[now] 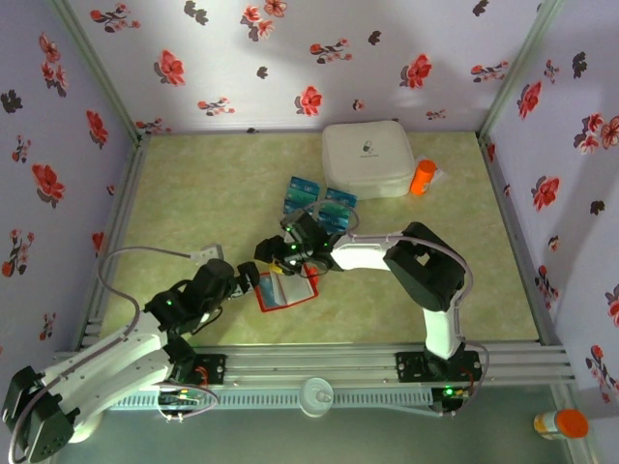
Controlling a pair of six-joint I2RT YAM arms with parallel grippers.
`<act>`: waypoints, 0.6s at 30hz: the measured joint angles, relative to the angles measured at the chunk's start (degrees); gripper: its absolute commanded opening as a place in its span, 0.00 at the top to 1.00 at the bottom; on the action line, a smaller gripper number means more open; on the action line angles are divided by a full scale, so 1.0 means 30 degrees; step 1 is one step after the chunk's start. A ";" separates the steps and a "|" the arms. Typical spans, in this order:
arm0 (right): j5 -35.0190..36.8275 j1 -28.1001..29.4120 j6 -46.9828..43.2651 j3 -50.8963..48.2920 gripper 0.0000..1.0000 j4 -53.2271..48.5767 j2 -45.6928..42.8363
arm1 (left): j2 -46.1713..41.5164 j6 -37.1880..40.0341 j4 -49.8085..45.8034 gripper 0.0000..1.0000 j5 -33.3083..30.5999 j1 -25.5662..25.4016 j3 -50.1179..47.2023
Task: Put the credit cards into the card holder
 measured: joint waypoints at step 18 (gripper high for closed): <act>0.0117 0.0911 0.0998 0.0539 0.46 0.1603 0.1537 | -0.0874 0.0000 -0.0940 0.01 -0.0007 0.0284 0.0000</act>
